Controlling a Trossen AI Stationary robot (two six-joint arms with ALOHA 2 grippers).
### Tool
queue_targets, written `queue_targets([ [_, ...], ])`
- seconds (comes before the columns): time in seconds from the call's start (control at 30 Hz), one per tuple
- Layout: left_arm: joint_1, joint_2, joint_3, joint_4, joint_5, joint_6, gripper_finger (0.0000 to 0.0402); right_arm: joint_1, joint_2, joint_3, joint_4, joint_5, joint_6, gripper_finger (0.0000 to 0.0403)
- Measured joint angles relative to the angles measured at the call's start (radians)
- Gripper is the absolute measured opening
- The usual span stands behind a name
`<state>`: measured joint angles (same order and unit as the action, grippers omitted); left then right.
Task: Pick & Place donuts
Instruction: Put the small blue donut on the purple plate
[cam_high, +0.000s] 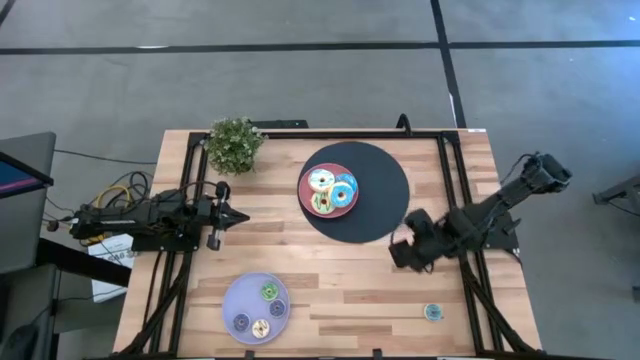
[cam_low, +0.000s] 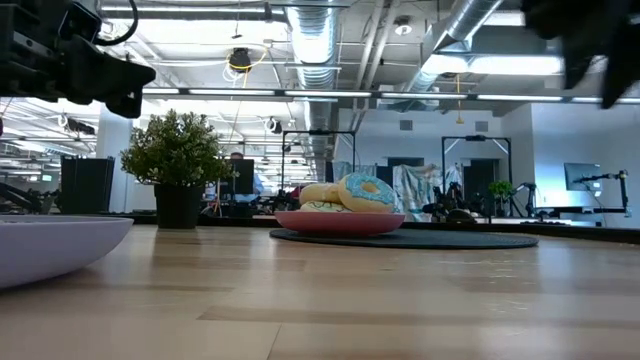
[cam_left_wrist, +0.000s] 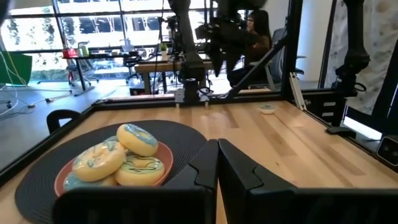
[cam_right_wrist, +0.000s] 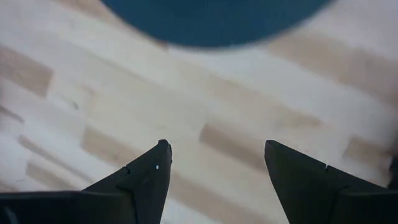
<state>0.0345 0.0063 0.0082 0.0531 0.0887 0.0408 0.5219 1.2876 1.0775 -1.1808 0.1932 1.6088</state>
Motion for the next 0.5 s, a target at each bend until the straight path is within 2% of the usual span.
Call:
queue_targets([
  [0.23,0.0,0.0,-0.001,-0.001,-0.004,0.007,0.0,0.231,0.096,0.0,0.006,-0.072,0.227,0.0249],
  [0.5,0.0,0.0,-0.001,-0.001,-0.004,0.0,0.0,0.456,0.225,0.0,0.068,-0.068,0.463,0.0274],
])
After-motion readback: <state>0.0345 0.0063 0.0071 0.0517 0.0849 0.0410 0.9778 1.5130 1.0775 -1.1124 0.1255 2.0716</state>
